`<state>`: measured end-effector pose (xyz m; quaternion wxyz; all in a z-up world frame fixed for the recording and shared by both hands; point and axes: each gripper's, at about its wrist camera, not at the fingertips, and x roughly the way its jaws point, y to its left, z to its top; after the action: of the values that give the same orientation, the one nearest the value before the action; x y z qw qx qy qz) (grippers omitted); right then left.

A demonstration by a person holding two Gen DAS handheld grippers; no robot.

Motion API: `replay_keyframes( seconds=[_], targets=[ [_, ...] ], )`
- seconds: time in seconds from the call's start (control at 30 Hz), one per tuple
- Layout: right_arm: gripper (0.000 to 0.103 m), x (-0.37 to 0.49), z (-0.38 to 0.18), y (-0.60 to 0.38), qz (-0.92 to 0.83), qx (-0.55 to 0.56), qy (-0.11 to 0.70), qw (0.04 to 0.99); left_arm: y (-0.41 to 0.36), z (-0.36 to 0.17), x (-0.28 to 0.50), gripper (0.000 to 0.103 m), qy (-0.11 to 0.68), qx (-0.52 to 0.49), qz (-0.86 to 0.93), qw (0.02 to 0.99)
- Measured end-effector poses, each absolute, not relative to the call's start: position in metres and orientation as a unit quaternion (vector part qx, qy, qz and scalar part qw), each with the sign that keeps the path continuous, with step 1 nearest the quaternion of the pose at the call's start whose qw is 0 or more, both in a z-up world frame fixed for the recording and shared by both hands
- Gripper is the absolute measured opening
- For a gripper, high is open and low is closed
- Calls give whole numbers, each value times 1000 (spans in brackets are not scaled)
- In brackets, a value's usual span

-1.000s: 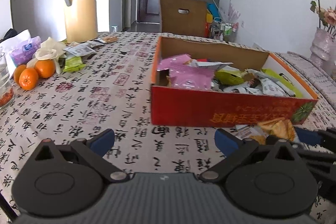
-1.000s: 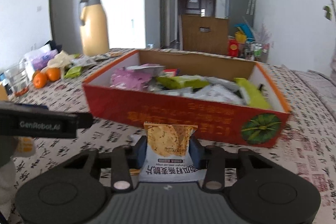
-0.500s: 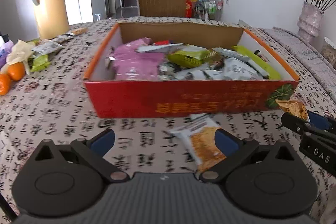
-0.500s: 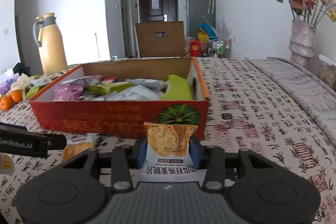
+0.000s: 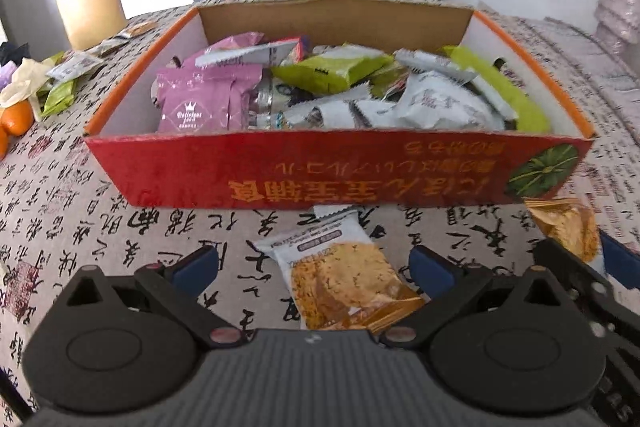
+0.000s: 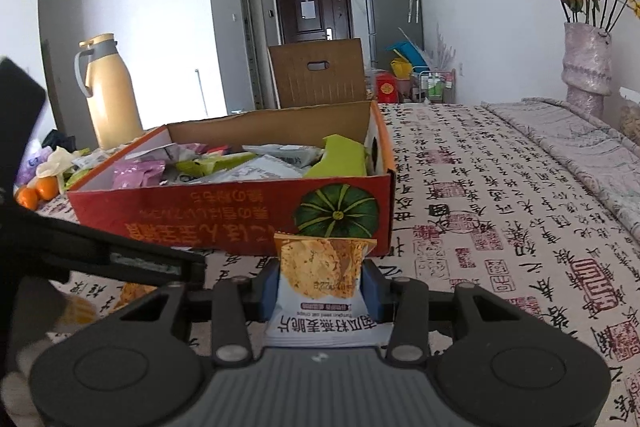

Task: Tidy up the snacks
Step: 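Grasp another cookie packet with the left tool and lift it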

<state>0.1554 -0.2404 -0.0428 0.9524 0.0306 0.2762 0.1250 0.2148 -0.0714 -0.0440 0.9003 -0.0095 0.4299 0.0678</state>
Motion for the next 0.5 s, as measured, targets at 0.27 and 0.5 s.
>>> replay_keyframes(
  seconds=[0.27,0.5],
  targets=[
    [42,153,-43,-242,137,36,273,952,-73,-49,217,103,432,-15,79,898],
    [42,154,-43,-240,131,32,273,953,-69,-47,209,82,424,-27,64,903]
  ],
)
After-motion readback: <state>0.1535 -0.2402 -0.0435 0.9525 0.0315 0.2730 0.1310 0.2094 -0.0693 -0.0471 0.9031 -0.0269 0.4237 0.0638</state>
